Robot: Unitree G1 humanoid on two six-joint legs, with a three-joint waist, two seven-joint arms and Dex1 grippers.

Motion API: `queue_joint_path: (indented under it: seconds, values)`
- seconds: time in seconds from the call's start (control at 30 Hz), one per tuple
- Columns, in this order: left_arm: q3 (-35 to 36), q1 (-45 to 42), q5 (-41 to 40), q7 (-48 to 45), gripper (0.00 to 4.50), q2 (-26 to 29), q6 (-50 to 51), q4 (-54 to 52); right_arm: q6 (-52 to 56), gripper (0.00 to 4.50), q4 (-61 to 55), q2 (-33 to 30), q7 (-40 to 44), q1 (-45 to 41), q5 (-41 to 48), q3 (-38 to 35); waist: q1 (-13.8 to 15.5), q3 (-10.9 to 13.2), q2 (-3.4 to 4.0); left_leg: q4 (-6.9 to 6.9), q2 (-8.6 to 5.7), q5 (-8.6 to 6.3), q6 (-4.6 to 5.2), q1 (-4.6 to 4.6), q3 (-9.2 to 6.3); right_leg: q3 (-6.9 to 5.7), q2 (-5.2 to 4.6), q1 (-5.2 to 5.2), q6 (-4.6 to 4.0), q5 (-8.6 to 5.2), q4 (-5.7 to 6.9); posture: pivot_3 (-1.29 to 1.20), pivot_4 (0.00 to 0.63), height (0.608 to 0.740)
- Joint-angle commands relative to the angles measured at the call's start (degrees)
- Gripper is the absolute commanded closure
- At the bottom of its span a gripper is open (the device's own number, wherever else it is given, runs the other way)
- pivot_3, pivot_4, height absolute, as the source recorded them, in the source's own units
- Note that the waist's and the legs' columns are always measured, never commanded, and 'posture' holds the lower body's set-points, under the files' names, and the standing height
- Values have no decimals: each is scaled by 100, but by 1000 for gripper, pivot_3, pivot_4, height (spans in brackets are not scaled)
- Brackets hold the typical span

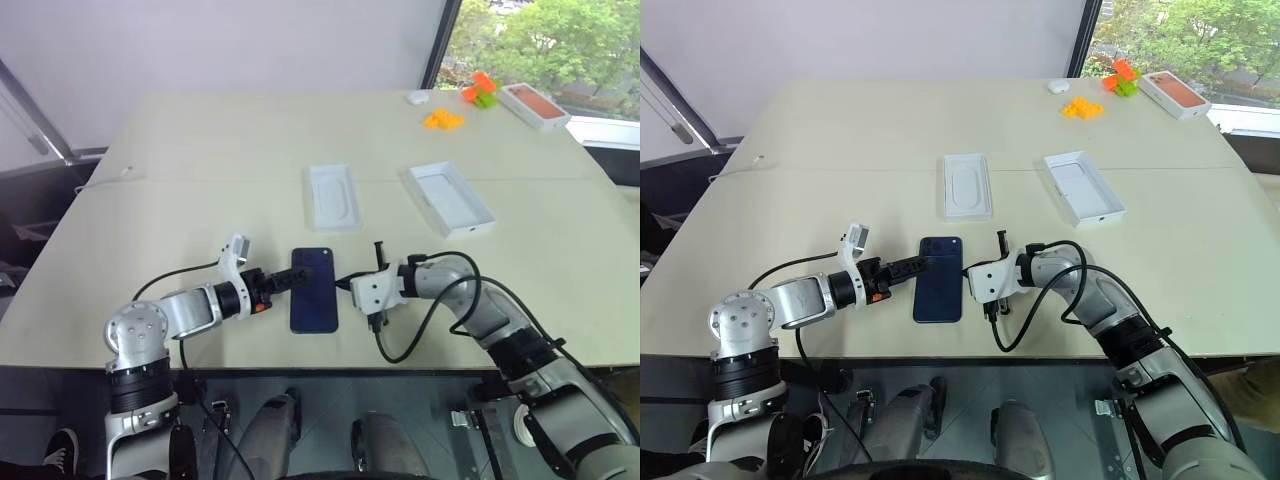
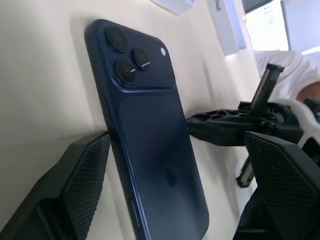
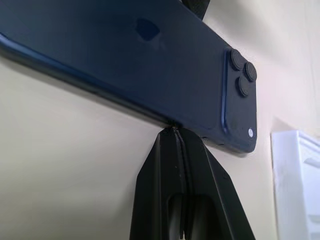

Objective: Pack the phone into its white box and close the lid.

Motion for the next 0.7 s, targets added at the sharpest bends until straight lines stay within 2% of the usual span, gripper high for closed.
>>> queue_joint_path:
  seconds: [0.03, 0.43, 0.53, 0.6, 0.7]
  values:
    - [-250, 40, 61, 55, 0, -122, 142, 71, 69, 4468, -3, 197, -27, -83, -17, 104, -17, -10, 1, 0, 0, 0, 0, 1, 0, 1, 0, 1, -1, 0, 0, 0, 150, 740]
    - [-167, -86, -128, 84, 0, -364, 312, 80, 184, 4468, 35, 532, -23, -162, -67, 218, -29, -27, 3, -1, 0, -1, -1, 3, -3, 3, -1, 1, -4, -1, 0, 0, 150, 740]
    - [20, -114, -283, 256, 0, -530, 346, 133, 161, 4468, 67, 549, -41, -178, -116, 234, -29, -30, 4, -1, 1, -1, -1, 3, -3, 4, -1, 1, -5, -1, -1, 0, 150, 740]
    - [25, -250, -47, 637, 0, -610, 438, 72, 176, 4468, 66, 587, -49, -186, -102, 221, -28, -30, 3, -1, 1, -1, -1, 2, -2, 0, -8, 0, -6, -1, -2, 0, 150, 740]
    - [-35, -365, 18, 746, 0, -527, 608, -168, 247, 4468, 58, 608, -41, -184, -42, 155, -38, -30, 2, -1, 1, -2, -1, 2, -3, -10, -15, -1, -11, 2, -3, 0, 150, 740]
